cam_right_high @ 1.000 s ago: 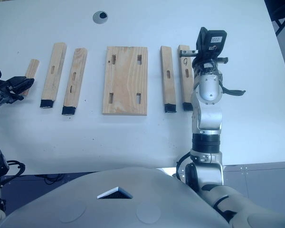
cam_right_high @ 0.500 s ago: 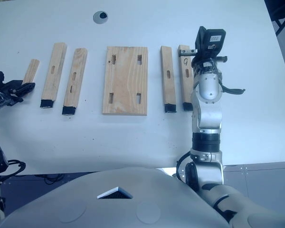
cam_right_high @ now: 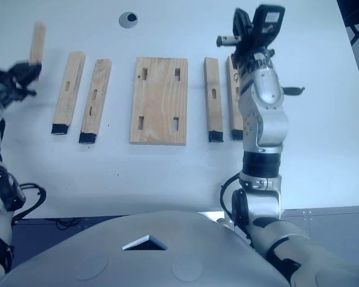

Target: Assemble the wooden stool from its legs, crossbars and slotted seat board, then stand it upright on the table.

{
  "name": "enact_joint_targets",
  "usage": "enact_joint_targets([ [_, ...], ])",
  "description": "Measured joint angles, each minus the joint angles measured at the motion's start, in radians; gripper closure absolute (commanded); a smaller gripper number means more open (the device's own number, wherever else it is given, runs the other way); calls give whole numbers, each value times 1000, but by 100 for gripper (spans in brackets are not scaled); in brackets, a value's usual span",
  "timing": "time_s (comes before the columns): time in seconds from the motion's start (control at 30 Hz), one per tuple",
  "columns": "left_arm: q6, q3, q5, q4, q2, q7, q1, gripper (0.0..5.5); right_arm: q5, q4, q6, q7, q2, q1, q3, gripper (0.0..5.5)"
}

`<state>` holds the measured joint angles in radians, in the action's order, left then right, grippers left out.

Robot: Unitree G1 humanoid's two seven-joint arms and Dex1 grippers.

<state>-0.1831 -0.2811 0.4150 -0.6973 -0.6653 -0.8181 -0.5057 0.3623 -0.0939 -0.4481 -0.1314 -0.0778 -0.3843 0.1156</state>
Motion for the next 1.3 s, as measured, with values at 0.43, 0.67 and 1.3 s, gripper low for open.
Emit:
enact_joint_targets([
  [0.43,-375,260,271,1043,301,229,-4,426,860,123,-525,38,70,-379,227,387],
  [0.67,-399,195,306,1052,317,289,-2,426,963,113,-544,112,63,-377,233,387],
  [1.3,-215,298,15,865,266,242,93,426,849,120,-499,87,24,-355,175,271],
])
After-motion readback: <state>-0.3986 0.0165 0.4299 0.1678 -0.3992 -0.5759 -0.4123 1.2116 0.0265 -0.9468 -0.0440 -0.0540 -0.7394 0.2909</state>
